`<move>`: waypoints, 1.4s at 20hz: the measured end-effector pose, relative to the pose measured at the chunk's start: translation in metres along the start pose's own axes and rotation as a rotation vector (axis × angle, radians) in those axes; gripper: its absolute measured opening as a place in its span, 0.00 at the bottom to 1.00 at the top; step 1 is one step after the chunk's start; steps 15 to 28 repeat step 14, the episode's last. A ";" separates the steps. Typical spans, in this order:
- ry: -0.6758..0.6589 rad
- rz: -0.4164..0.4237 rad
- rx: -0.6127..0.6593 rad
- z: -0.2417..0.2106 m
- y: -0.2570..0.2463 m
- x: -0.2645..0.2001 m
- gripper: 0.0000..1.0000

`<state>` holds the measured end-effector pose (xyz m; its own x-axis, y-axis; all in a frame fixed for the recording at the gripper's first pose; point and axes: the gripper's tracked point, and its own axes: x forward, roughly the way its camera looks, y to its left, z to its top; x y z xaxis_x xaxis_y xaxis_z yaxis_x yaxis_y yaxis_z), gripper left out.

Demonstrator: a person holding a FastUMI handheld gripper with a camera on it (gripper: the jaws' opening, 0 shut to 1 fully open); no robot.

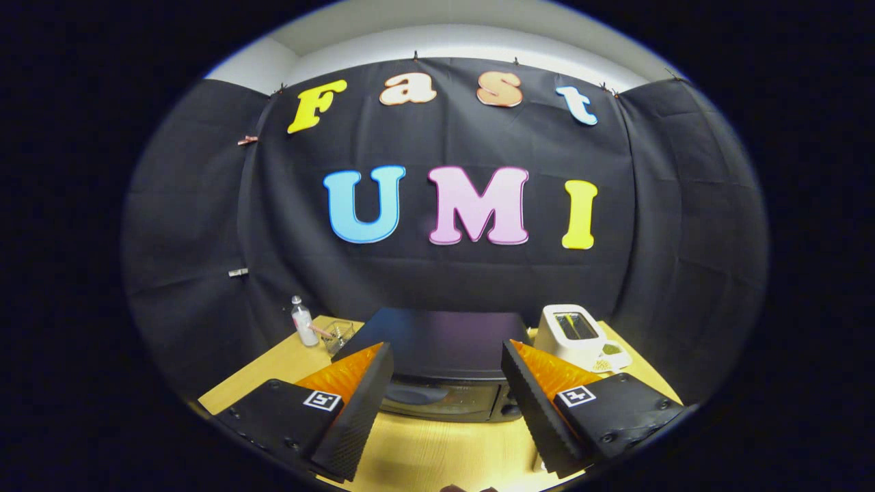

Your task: Open the toaster oven, put the food inside, and close the toaster oven door.

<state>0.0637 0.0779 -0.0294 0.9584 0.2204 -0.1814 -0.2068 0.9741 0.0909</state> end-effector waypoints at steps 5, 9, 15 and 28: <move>-0.072 -0.028 0.019 0.041 -0.013 -0.047 0.98; -0.076 -0.050 0.037 0.043 -0.024 -0.063 0.98; -0.080 -0.057 0.047 0.042 -0.027 -0.065 0.98; -0.080 -0.057 0.047 0.042 -0.027 -0.065 0.98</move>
